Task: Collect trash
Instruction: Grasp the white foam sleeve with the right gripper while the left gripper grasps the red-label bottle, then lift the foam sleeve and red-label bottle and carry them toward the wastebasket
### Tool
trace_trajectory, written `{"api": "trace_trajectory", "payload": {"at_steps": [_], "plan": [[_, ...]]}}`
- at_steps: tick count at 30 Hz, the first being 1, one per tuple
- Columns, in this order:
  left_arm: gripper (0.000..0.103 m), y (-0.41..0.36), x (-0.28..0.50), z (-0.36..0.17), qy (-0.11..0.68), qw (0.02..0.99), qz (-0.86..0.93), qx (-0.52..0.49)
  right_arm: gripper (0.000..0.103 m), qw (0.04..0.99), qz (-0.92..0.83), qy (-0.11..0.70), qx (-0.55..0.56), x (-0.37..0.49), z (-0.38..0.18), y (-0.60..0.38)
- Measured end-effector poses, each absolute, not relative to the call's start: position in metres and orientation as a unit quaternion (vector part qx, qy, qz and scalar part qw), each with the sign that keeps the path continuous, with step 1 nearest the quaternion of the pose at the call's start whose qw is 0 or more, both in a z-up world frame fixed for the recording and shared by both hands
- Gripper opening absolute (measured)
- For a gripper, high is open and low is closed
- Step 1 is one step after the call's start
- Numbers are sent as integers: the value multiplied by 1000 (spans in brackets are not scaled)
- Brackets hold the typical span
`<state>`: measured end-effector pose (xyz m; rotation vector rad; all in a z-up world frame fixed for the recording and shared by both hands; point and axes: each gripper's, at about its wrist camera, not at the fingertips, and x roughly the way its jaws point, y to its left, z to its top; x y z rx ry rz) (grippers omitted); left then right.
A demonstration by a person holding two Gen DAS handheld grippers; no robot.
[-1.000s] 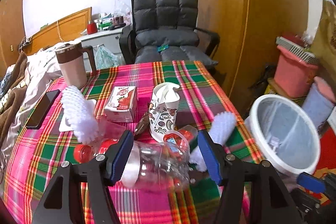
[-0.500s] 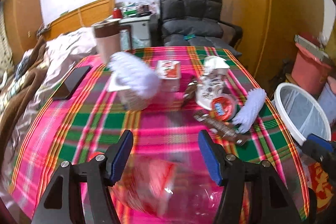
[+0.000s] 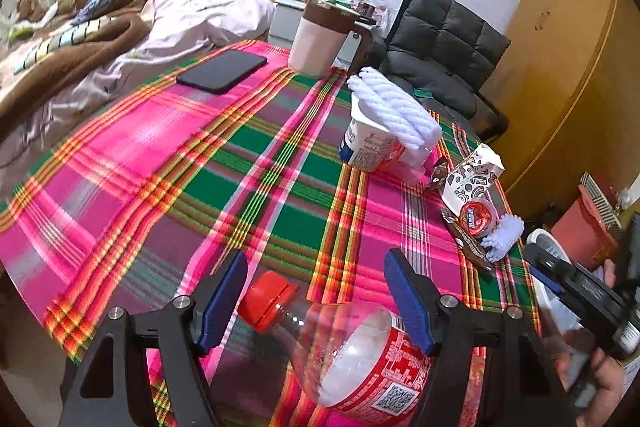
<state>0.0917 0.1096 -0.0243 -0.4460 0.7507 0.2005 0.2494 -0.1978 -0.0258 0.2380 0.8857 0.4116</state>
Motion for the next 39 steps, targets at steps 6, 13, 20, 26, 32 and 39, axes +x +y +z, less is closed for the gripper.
{"api": "trace_trajectory", "payload": {"at_steps": [6,13,20,26,32,39], "plan": [[74,98,117,-35,380,897,50,-219,60,863,181,456,116,269,-41,-192],[74,81,137,-27,367,907,-10,-204,33,866,185,456,86,271,-40,-189],[74,77,123,-18,364,911,-12,-194,24,864,190,457,92,268,-39,-203],[74,57,99,-16,378,905,-32,-195,24,871,198,443,83,245,-29,-214],[74,26,89,-15,388,901,-72,-183,24,871,207,438,80,223,-25,-230],[74,7,92,-15,395,895,-92,-187,24,865,234,438,73,195,-25,-239]]}}
